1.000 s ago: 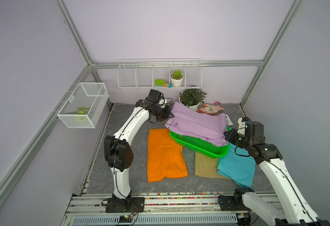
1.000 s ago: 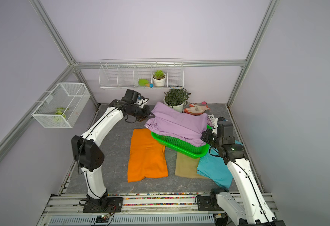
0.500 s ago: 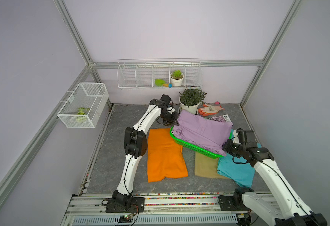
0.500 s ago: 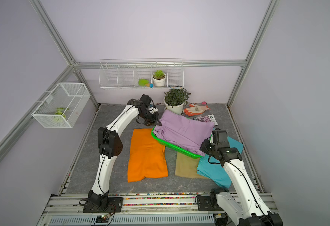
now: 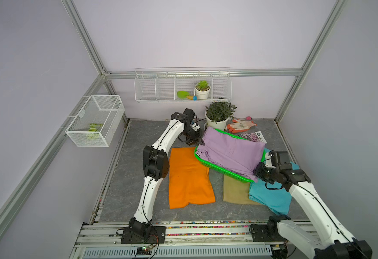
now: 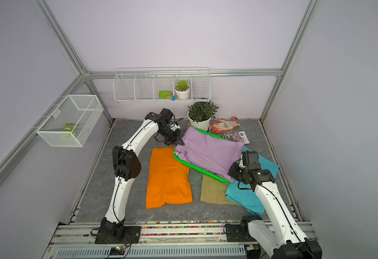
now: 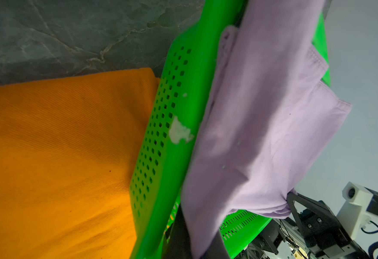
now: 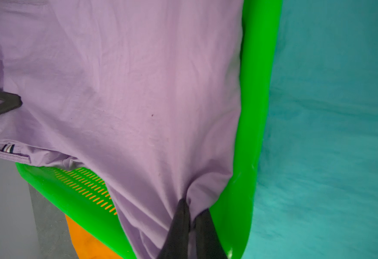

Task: Put the folded long pants in the basket
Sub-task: Place the long pant in the basket.

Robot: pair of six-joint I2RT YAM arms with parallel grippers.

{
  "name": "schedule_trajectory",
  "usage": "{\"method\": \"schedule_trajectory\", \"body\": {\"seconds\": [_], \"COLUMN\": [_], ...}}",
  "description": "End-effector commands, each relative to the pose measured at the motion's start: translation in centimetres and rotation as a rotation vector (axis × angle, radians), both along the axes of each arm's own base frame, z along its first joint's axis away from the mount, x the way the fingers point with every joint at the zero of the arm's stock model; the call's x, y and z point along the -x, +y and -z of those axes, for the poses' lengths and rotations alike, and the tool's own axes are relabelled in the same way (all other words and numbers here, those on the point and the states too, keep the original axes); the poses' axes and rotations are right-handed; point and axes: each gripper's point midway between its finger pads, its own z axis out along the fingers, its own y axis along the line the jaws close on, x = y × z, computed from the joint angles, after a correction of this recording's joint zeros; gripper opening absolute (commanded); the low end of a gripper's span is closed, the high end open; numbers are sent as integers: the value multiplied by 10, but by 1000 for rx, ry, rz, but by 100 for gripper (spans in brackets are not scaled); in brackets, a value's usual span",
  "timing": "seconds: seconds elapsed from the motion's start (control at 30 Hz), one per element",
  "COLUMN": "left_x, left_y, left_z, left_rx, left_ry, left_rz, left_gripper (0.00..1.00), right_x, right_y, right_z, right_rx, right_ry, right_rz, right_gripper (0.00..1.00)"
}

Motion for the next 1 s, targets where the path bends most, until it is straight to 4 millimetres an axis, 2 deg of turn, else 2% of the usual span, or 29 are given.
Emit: {"method": "schedule_trajectory", "body": {"seconds": [0.0, 0.07, 0.1, 0.2, 0.23, 0.3, 0.47, 0.6, 0.7, 0.8, 0.87, 0.97], "left_x": [-7, -6, -6, -7, -8, -9, -11, -22, -27, -27, -18, 11], "left_y": [6, 4, 4, 7, 8, 6, 8, 24, 45, 82, 106, 146], "left_z": [13, 16, 17, 20, 19, 13, -8, -40, -64, -80, -87, -88], "left_rx": [-28, -34, -38, -63, -68, -52, -29, -34, -124, -281, -331, -353], "left_ry": [10, 9, 7, -1, -8, -18, -64, -146, -262, -360, -400, -370], "left_rz": [-10, -6, -2, 3, 0, 1, 7, -43, -78, -178, -254, -378], "left_gripper": [0, 0, 9, 20, 26, 36, 60, 64, 65, 67, 69, 72], "right_x": [18, 21, 22, 23, 23, 22, 16, 5, -5, -13, -17, -23], "right_y": [-4, -4, -4, -4, -4, -4, -11, -18, -27, -30, -27, -7], "right_z": [12, 15, 17, 26, 27, 27, 7, -16, -30, -40, -48, -63], "right_rx": [48, 65, 74, 77, 75, 81, 122, 186, 242, 250, 236, 156], "right_ry": [96, 114, 118, 137, 144, 144, 97, 31, -20, -52, -65, -124], "right_rz": [0, -14, -19, -15, -16, -15, -11, -25, -10, -7, -11, -89], "right_gripper": [0, 0, 0, 0, 5, 9, 34, 54, 61, 64, 65, 65]}}
